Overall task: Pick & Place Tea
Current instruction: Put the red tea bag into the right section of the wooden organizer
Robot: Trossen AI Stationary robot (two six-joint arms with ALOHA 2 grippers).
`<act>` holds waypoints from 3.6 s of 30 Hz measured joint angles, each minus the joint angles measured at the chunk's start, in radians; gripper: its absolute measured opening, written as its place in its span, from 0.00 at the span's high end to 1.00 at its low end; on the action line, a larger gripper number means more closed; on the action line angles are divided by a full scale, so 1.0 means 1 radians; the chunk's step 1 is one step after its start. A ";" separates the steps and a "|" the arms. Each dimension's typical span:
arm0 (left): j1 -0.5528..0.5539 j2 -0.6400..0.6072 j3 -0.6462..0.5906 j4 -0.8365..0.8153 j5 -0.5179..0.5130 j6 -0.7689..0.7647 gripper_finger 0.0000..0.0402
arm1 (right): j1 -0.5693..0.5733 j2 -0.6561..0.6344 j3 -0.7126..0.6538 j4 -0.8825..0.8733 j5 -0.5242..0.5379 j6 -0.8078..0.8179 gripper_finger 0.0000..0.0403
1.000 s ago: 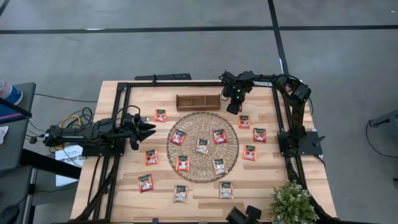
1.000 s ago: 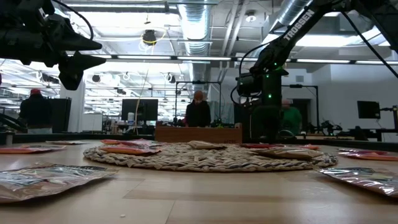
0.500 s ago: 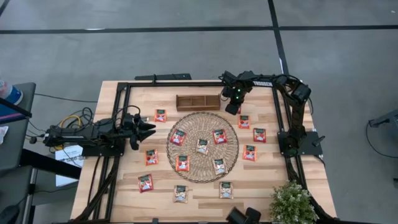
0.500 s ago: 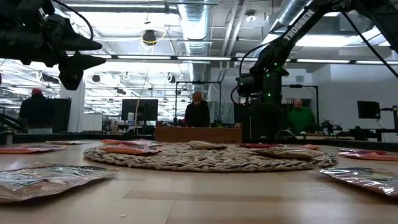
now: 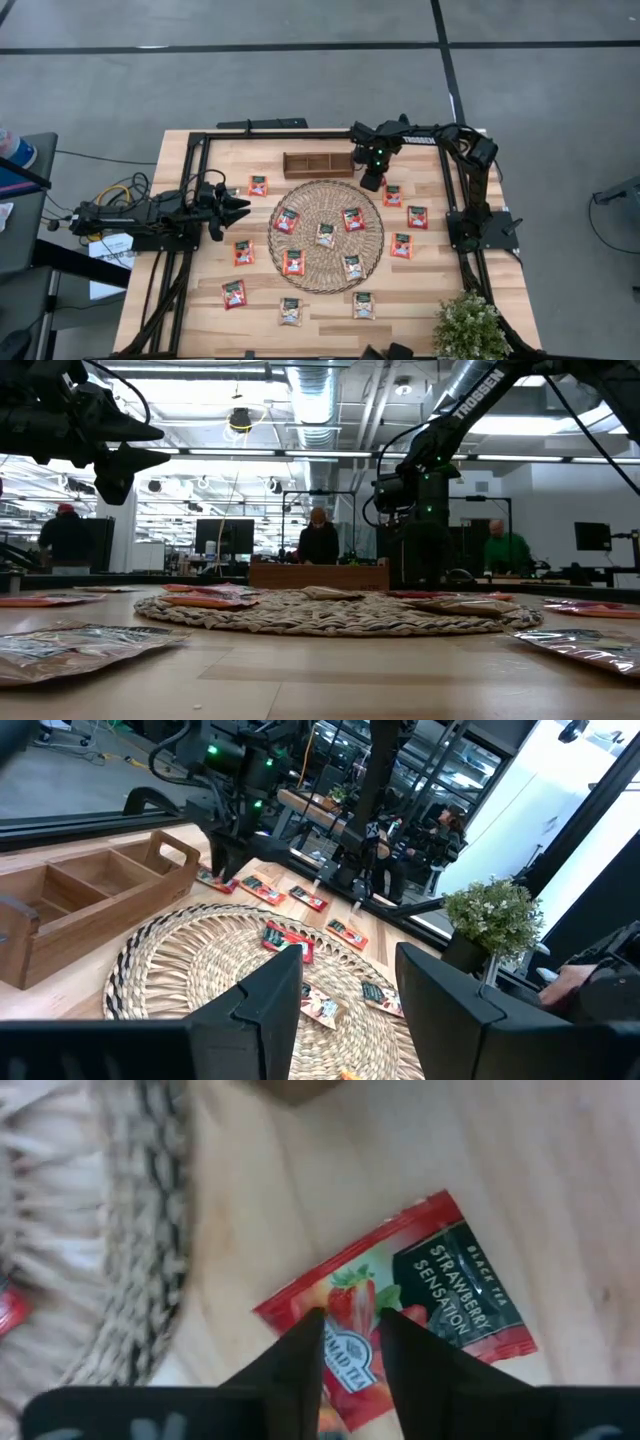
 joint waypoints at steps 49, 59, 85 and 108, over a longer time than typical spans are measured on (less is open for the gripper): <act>0.000 0.000 0.000 0.000 -0.005 0.019 0.62 | -0.091 0.105 0.159 -0.069 0.091 -0.177 0.48; 0.000 0.000 0.000 0.000 -0.005 0.020 0.62 | -0.083 0.105 0.141 -0.044 0.130 -0.169 0.52; 0.000 0.000 0.000 0.000 -0.003 0.019 0.62 | -0.083 0.098 0.085 -0.012 0.140 -0.023 0.71; 0.000 0.000 0.000 0.000 -0.003 0.019 0.62 | -0.092 0.100 0.087 -0.016 0.140 0.096 1.00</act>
